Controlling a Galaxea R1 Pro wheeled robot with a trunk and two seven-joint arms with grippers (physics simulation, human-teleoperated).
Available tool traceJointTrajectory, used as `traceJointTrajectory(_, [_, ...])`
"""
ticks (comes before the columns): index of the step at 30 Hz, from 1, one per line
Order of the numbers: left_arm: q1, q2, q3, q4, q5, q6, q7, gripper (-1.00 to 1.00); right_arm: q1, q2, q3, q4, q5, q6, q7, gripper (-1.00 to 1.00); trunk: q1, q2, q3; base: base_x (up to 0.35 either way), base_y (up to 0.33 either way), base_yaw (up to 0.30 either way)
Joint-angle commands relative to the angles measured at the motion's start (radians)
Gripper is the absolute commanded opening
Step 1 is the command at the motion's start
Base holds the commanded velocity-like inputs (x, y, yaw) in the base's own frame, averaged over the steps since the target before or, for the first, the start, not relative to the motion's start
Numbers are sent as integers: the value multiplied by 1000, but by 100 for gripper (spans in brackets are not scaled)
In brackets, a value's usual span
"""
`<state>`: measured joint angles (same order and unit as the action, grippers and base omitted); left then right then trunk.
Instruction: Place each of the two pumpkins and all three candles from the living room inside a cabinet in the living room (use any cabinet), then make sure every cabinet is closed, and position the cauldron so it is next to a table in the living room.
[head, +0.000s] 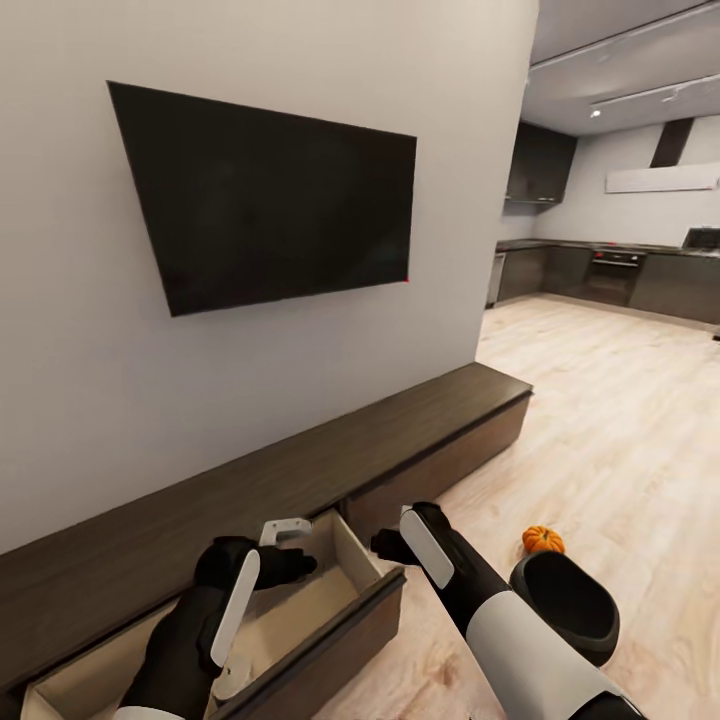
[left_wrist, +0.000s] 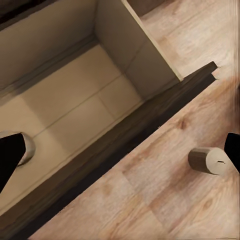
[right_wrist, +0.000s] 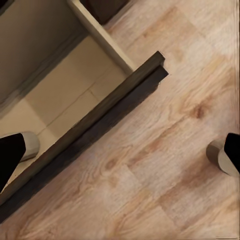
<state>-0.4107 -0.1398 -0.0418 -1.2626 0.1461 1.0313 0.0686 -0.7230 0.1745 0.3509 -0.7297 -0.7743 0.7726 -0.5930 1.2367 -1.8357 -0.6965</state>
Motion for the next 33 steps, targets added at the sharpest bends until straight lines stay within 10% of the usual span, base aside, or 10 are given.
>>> traceJointTrajectory(1, [0, 0, 0, -1, 9, 4, 7, 100, -1, 0, 3, 0, -10, 0, -10, 100, 0, -1, -1, -118, 0, -293])
traceJointTrajectory(33, [0, 0, -1, -1, 7, 4, 8, 100, -1, 0, 3, 0, -10, 0, -10, 100, 0, -1, -1, -101, 0, -293])
